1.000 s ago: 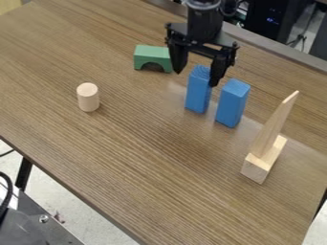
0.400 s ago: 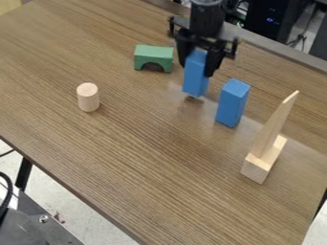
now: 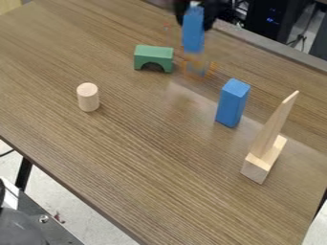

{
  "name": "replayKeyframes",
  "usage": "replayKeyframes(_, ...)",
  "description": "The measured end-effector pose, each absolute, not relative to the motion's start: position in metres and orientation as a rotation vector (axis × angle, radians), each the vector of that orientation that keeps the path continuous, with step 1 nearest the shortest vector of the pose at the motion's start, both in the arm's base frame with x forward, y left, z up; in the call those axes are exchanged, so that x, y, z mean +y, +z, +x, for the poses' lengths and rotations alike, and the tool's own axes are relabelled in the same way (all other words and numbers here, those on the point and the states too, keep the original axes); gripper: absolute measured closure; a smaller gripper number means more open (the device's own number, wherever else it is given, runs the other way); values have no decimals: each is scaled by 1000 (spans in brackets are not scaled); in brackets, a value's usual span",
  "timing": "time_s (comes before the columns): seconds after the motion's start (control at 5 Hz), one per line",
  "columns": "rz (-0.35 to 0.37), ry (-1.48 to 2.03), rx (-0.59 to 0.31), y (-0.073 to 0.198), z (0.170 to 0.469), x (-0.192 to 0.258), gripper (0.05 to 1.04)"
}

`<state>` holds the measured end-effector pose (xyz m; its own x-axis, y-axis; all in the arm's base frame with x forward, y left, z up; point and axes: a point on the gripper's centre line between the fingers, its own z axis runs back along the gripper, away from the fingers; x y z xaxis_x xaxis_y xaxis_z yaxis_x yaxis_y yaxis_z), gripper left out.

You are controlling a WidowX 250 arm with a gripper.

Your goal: Put blue rectangle on top of green arch

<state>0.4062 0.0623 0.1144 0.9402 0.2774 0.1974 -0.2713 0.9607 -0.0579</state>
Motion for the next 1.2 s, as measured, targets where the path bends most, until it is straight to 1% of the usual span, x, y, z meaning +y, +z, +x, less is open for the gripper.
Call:
replayKeyframes(0.2,-43,355,-197,117,419,85,496)
replayKeyframes(0.4,-36,432,-180,111,427,112,496)
replayKeyframes(0.6,-33,484,-180,111,429,125,496)
replayKeyframes(0.8,4,541,-172,109,425,132,496)
replayKeyframes(1.0,6,557,-123,90,413,129,496)
replayKeyframes(1.2,24,580,-162,108,404,130,497)
